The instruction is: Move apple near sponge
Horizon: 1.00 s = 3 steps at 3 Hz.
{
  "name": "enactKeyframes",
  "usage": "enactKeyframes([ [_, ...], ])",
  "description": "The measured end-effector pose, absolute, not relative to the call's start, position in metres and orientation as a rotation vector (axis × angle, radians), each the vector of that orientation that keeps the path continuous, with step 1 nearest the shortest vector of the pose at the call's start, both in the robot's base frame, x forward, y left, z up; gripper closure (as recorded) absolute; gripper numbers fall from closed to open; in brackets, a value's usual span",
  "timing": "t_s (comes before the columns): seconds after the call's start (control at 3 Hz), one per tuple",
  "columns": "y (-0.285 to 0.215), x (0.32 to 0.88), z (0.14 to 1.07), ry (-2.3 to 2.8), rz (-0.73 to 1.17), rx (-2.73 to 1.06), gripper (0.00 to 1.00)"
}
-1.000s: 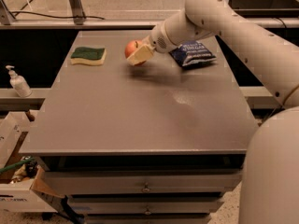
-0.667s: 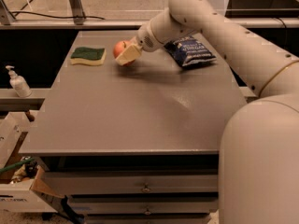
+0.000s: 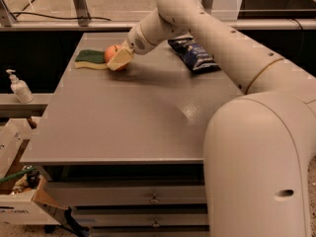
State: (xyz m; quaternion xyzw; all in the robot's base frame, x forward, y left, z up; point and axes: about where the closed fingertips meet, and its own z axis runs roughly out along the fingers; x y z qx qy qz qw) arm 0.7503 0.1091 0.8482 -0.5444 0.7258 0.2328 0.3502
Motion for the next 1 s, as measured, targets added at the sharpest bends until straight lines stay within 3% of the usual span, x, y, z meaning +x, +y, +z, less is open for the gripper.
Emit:
enactKeyframes([
  [0.33, 0.125, 0.749, 0.842, 1.905, 0.615, -1.443, 0.82],
  [1.0, 0.129, 0.743, 0.831, 1.949, 0.612, -1.475, 0.36],
])
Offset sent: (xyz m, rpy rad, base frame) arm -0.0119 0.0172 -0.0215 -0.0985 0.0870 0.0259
